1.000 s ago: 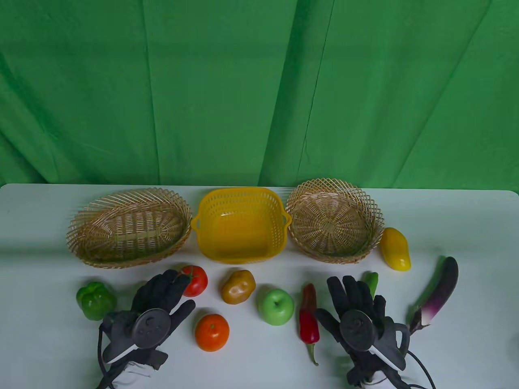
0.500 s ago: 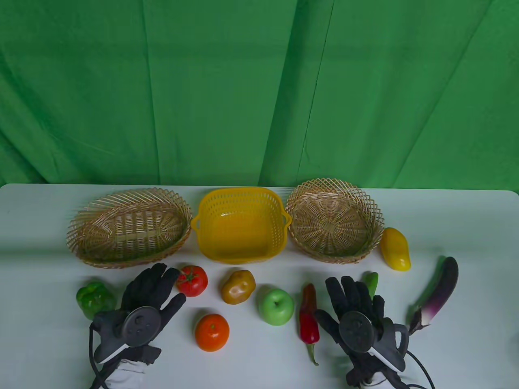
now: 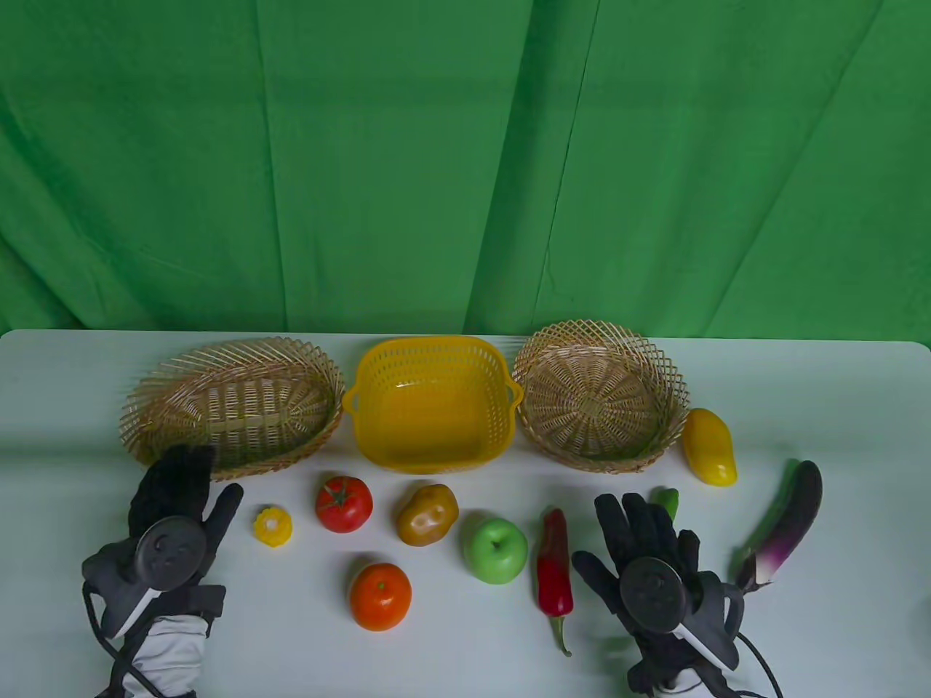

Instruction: Place 10 objects into 3 containers, with green background

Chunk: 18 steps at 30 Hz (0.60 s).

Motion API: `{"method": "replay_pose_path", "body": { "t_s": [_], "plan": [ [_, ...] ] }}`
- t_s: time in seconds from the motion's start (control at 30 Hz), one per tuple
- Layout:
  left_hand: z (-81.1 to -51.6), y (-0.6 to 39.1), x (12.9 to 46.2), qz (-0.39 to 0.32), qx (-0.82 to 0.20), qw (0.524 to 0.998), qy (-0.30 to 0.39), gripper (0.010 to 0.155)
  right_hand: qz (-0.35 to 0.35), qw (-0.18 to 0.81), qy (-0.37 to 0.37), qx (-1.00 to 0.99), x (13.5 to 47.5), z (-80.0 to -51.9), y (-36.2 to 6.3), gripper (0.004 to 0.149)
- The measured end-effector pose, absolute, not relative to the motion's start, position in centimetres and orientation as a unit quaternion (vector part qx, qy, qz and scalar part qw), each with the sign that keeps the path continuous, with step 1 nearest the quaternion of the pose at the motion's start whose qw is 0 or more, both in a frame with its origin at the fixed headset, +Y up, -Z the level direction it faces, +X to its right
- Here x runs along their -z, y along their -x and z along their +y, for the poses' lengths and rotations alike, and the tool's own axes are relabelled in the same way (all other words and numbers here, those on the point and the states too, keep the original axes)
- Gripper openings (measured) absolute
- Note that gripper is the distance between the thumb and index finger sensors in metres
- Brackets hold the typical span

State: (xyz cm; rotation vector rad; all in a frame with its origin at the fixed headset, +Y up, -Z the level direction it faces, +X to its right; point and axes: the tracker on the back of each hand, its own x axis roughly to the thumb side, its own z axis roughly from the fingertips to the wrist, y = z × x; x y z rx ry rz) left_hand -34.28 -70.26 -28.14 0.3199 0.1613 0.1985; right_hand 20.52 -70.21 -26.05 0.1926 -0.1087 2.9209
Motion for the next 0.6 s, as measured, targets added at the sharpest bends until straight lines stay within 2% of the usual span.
{"method": "replay_pose_path", "body": {
  "t_s": [0.47,0.6],
  "plan": [
    [-75.7,37.3,29.7,0.188,-0.096,0.977,-0.015,0.095,-0.029,0.105,-0.06,-0.992,26.2,-70.4,-20.6,0.079],
    [-77.1,37.7,30.0,0.215,-0.107,0.969,0.053,0.101,-0.026,0.104,-0.059,-0.992,26.2,-70.4,-20.6,0.079]
  ]
}}
